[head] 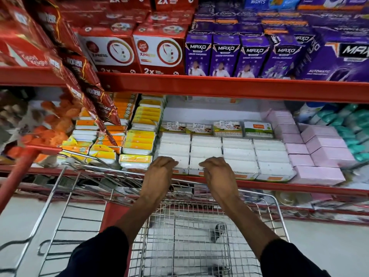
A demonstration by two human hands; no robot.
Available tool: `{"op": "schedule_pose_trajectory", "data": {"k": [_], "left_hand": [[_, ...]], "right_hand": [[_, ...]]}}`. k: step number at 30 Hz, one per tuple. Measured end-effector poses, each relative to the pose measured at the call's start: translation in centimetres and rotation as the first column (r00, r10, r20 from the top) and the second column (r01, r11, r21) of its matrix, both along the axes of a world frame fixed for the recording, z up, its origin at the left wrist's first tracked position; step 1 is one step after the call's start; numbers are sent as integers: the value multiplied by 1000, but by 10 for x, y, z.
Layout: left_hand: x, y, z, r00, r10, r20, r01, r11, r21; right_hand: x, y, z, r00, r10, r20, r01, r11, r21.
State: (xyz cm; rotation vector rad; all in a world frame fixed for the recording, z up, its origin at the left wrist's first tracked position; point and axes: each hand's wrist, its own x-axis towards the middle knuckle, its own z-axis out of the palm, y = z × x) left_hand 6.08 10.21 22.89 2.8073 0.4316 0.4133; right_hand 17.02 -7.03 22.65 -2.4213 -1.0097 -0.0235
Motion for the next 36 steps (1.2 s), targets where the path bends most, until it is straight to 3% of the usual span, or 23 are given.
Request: {"op": "schedule_pose_trajectory", "data": {"k": [8, 12, 17, 22, 36], "left_hand": [[-7, -2, -13, 1000, -30, -3, 30, 998, 49], [-23, -12, -26, 988, -79, -131, 93, 990, 104], [-28, -18, -42, 969, -69, -237, 107, 983, 150], [-27, -24, -43, 964, -30, -262, 75, 984, 163], [49, -141, -29, 922, -293, -253, 341, 924, 175]], "right_hand": [[-10, -8, -9, 995, 25, 95, -21, 999, -44], [-26, -17, -23, 984, 144, 104, -124, 976, -179], [-27, -22, -35, 978, 176, 113, -137, 946, -294], [-23, -27, -35, 974, 196, 117, -148, 932, -330], [35, -153, -31, 982, -144, 119, 171, 949, -265]]}}
